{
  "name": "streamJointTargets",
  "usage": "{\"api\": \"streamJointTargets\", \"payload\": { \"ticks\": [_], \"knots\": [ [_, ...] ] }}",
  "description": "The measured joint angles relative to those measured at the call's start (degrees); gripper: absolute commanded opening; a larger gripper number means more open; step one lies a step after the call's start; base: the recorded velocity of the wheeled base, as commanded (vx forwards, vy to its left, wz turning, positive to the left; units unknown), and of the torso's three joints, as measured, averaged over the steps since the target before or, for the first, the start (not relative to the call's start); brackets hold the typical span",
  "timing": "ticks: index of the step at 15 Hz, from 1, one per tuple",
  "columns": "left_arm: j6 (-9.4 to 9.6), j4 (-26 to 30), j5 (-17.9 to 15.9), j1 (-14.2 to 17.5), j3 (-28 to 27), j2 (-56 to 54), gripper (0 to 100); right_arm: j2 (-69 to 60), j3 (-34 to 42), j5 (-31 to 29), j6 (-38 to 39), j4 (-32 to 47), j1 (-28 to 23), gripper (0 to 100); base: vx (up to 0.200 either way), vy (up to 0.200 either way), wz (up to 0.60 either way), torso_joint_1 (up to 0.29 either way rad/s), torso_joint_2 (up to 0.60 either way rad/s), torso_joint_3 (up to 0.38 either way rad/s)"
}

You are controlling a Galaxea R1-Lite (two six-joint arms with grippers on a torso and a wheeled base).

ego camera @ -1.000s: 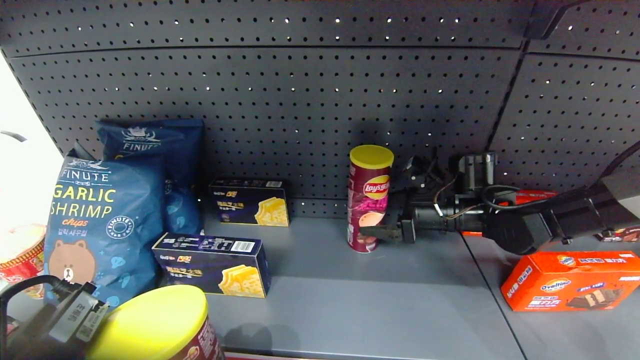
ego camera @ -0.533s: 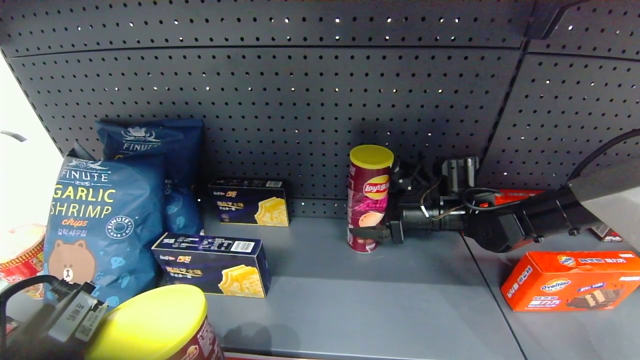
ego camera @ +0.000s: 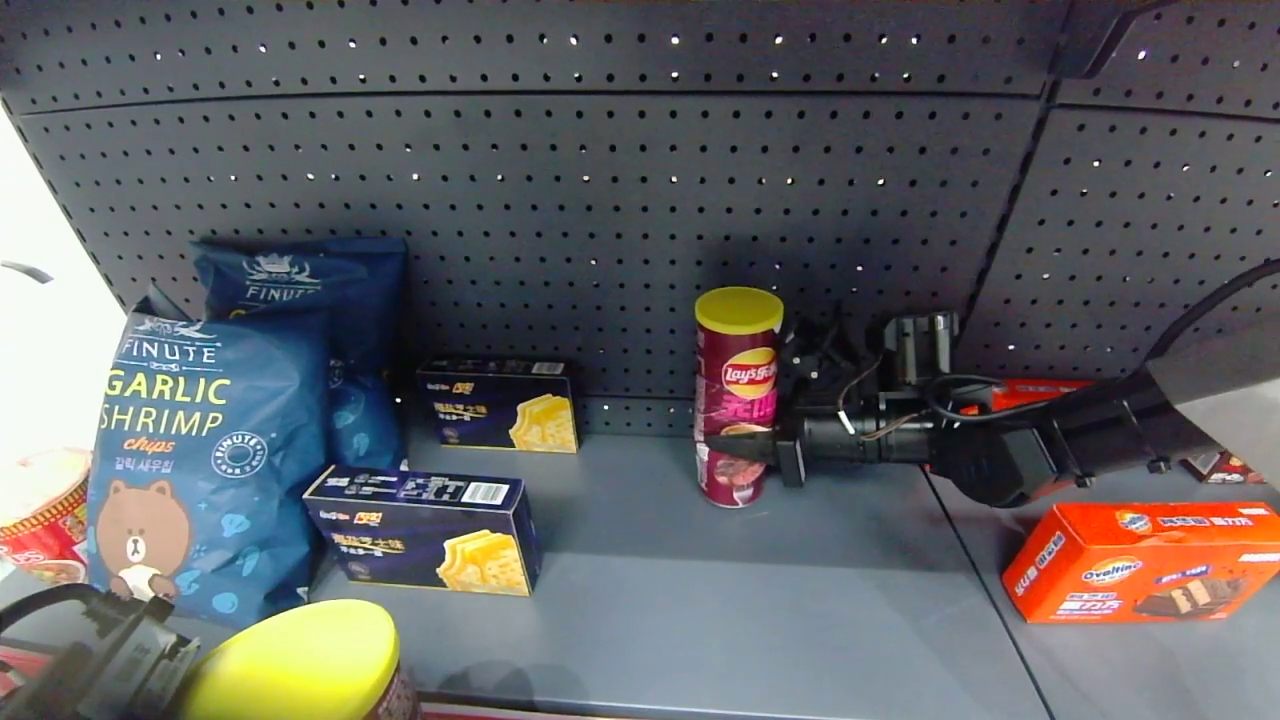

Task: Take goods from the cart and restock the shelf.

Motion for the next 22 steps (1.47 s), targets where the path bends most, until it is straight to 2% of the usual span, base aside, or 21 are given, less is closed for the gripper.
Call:
{"api": "streamJointTargets", "payload": {
  "ticks": [3,5,7,10,12,17,22],
  "knots": [
    [-0.09,-0.02,0.05,0.11,0.13,-0.26,0,-4.58,5.52,-3.52,0.96,-0.13,2.02,0,0.000,0.000,0.00,0.000,0.00,0.000],
    [-1.23,-0.02,0.79,0.16,0.20,-0.69,0,-8.14,9.59,-4.89,3.45,-1.17,3.86,0,0.000,0.000,0.00,0.000,0.00,0.000],
    [-2.24,0.00,1.89,0.10,0.27,-1.48,0,-11.80,15.23,-6.75,7.28,-7.08,6.40,0,0.000,0.000,0.00,0.000,0.00,0.000],
    [-2.38,-0.10,2.05,0.10,0.30,-2.11,0,-15.03,24.52,-10.78,12.34,-19.02,9.65,0,0.000,0.000,0.00,0.000,0.00,0.000],
    [-2.38,-0.10,2.10,0.10,0.30,-2.33,0,-16.52,29.42,-11.37,13.46,-23.21,10.65,0,0.000,0.000,0.00,0.000,0.00,0.000],
    [-2.54,-0.02,2.10,0.16,0.24,-2.74,0,-21.53,37.61,-12.09,13.54,-24.41,11.08,0,0.000,0.000,0.00,0.000,0.00,0.000],
    [-2.54,-0.02,2.90,0.16,-0.11,-2.88,0,-23.65,42.07,-12.89,13.41,-26.32,11.08,0,0.000,0.000,0.00,0.000,0.00,0.000]
  ]
}}
